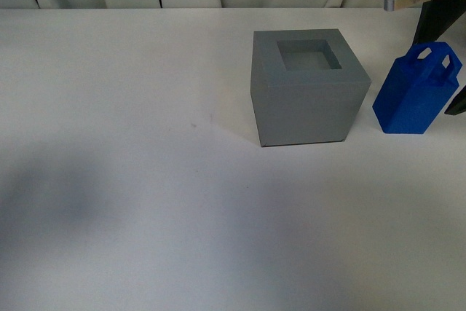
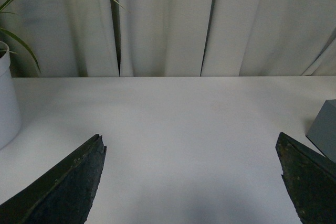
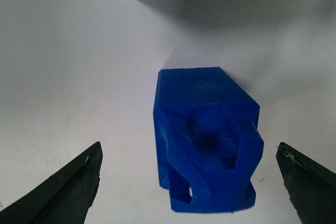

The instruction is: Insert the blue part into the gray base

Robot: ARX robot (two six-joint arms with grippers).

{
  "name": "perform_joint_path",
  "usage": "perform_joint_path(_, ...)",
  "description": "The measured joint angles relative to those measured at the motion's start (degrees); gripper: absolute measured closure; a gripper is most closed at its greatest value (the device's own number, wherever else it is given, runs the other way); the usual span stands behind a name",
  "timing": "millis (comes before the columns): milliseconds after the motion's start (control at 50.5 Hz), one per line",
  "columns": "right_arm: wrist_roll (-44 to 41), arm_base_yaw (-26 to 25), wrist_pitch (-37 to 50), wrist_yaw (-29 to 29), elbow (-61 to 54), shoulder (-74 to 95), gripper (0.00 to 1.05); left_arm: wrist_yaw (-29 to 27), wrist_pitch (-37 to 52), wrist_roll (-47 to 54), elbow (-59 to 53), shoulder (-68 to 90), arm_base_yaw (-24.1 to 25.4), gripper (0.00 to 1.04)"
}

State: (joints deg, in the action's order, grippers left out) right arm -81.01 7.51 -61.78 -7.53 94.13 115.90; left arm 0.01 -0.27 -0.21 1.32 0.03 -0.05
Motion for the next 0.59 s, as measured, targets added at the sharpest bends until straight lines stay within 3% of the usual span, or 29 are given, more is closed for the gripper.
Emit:
perform_joint_path(555,0.2,0.7,1.8,0.0,1.8,4.6,0.07,0.0,0.0,0.0,0.0,0.0,0.0,0.06)
perform_joint_path(595,0.2,0.7,1.8,0.0,1.8,4.7,0.11,0.0,0.0,0.0,0.0,0.0,0.0,0.06)
